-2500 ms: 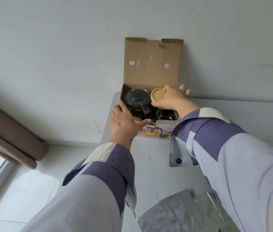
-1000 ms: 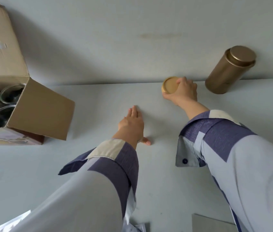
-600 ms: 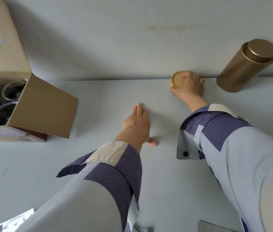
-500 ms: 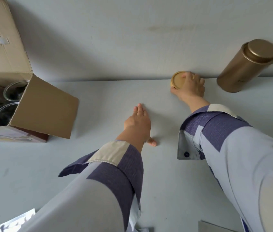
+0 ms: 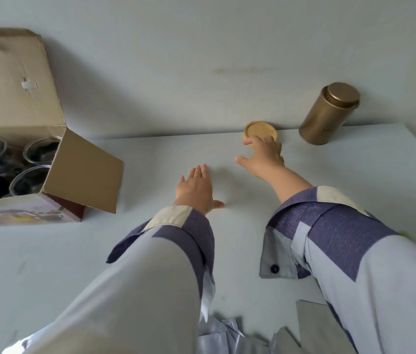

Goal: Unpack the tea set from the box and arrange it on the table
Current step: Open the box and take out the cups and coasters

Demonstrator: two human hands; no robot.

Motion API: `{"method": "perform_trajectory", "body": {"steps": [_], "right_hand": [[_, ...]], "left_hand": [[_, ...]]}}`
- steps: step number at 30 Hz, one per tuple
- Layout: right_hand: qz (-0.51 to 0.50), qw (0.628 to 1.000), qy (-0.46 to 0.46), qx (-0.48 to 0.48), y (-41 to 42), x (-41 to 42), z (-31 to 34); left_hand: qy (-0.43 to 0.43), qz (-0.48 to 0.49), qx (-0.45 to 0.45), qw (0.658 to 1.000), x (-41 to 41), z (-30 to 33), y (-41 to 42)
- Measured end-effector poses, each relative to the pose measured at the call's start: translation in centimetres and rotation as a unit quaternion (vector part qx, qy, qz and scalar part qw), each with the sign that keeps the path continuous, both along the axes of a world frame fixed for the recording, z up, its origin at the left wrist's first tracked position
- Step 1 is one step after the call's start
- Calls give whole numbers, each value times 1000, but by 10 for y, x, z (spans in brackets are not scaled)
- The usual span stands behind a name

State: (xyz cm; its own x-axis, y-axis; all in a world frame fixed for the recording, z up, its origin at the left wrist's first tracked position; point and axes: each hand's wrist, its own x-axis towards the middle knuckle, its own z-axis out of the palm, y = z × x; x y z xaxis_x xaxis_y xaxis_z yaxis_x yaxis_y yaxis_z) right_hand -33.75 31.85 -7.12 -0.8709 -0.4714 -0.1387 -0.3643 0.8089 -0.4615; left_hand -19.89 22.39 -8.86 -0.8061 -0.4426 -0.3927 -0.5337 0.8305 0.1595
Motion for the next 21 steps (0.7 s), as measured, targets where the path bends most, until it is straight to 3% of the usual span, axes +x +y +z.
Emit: {"method": "perform_trajectory", "body": {"steps": [10, 15, 21], "right_hand": [[120, 991, -15, -53, -96, 133, 65], [203, 975, 6, -87, -161, 207, 89], [299, 947, -22, -119, -232, 290, 88]], "left_hand": [[211, 66, -131, 966, 121, 80, -113], [234, 137, -147, 951, 190, 99, -175], [180, 246, -115, 945, 278, 90, -236]]}}
